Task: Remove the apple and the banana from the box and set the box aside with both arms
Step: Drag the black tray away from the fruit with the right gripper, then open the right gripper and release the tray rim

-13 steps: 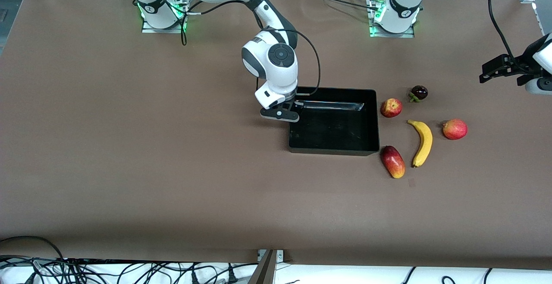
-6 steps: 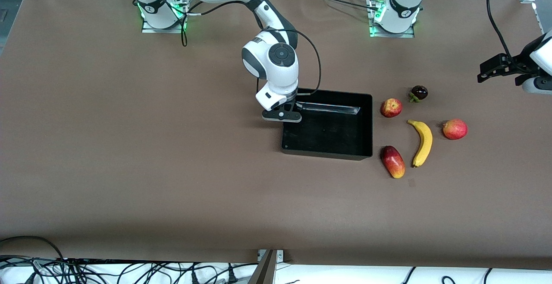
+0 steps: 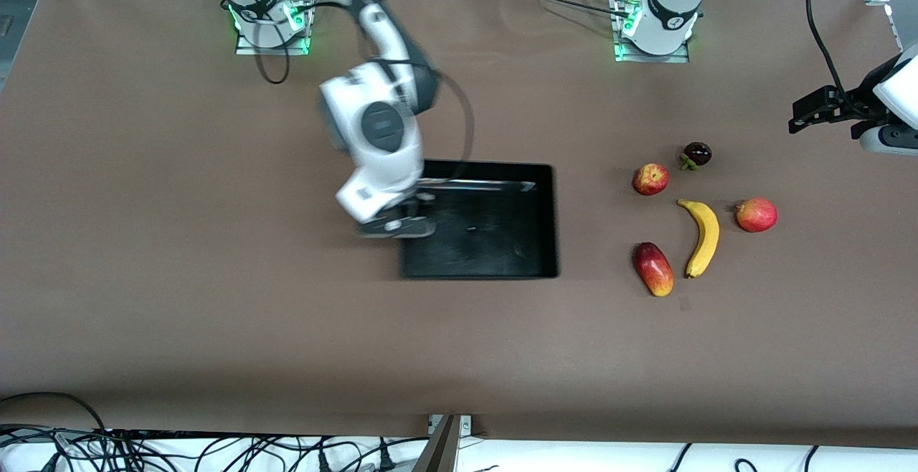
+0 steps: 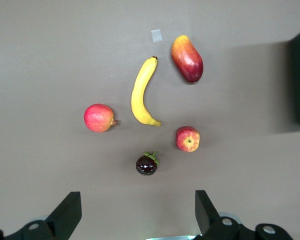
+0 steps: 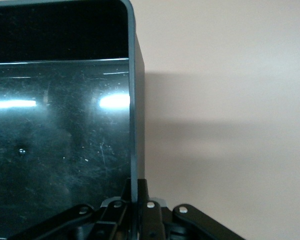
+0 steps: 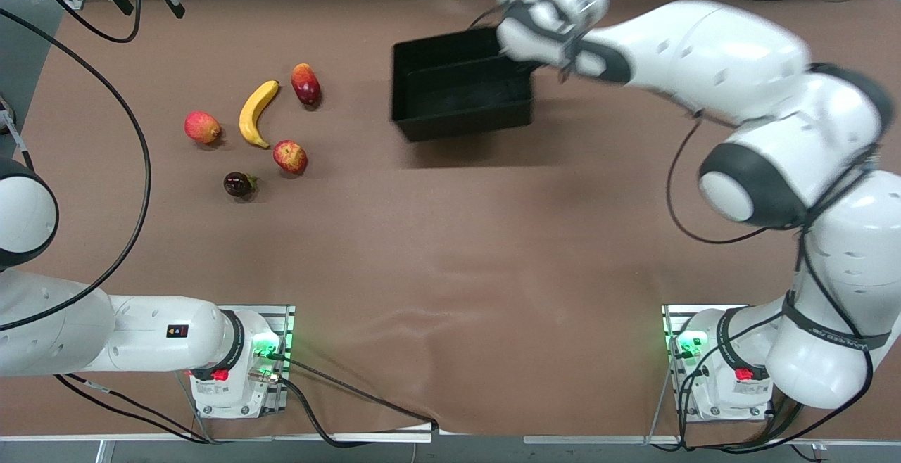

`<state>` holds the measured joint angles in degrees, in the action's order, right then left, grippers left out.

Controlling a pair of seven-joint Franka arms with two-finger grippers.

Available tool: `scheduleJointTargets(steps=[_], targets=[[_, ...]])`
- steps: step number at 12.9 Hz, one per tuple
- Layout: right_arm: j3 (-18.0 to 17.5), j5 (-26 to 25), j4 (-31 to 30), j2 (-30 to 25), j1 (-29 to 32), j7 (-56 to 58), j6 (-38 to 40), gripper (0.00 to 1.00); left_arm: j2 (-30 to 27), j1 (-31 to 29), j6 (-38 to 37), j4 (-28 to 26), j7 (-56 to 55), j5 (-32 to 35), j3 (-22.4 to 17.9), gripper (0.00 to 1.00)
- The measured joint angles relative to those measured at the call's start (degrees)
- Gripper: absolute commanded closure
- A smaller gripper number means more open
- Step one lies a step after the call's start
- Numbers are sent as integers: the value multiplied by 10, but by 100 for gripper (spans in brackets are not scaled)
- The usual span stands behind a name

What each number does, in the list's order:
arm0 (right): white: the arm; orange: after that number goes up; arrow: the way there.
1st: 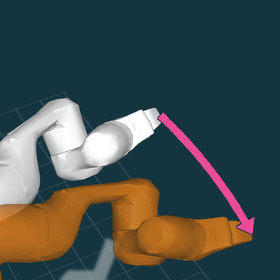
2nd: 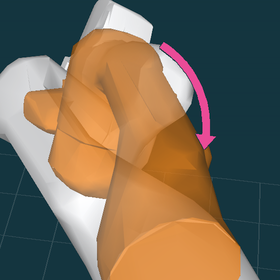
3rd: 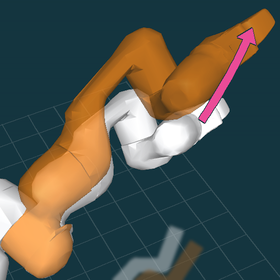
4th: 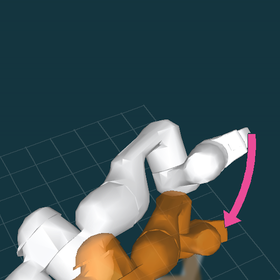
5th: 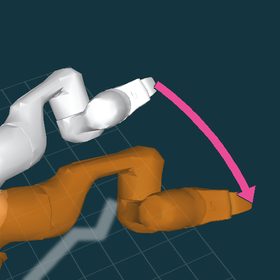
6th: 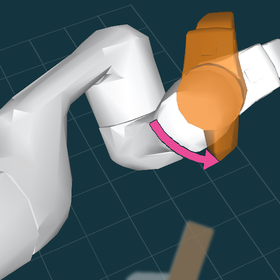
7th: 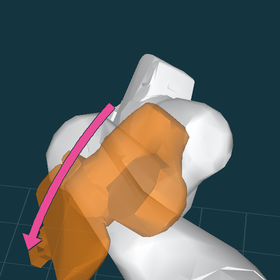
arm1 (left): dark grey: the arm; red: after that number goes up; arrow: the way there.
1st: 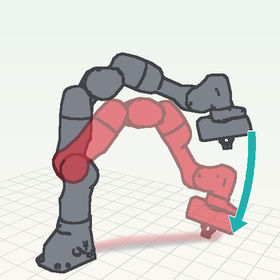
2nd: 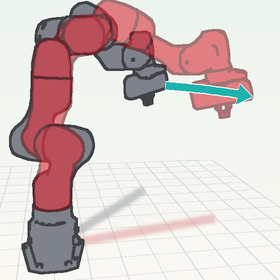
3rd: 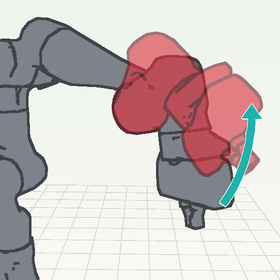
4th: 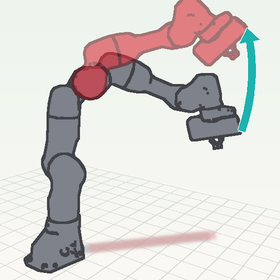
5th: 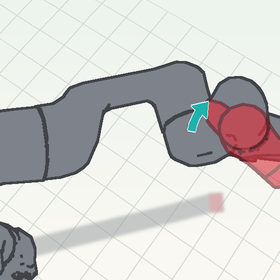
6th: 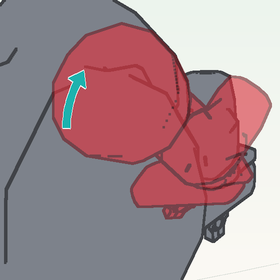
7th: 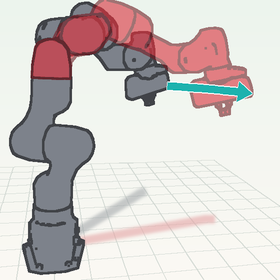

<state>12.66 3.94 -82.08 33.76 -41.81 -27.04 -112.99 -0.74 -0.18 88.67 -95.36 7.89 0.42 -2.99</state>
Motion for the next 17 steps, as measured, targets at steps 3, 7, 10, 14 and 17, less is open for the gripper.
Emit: scheduleJointTargets(steps=[3, 7, 10, 14, 17], targets=[[48, 18, -92, -81, 81, 196, 2, 100, -1, 0, -1, 0, 0, 0, 2, 0], [156, 62, -235, -131, 135, 405, -74, 100, -2, 0, -1, 0, 0, 0, 6, 0], [170, 91, -294, -128, 161, 468, -123, 100, -3, 0, -2, 0, 0, 0, 11, 0], [170, 96, -316, -119, 177, 483, -148, 100, -3, 0, -2, 0, 0, 0, 15, 0], [166, 129, -330, -94, 177, 488, -184, 63, -4, 0, -2, 0, -2, 0, 16, 0]])
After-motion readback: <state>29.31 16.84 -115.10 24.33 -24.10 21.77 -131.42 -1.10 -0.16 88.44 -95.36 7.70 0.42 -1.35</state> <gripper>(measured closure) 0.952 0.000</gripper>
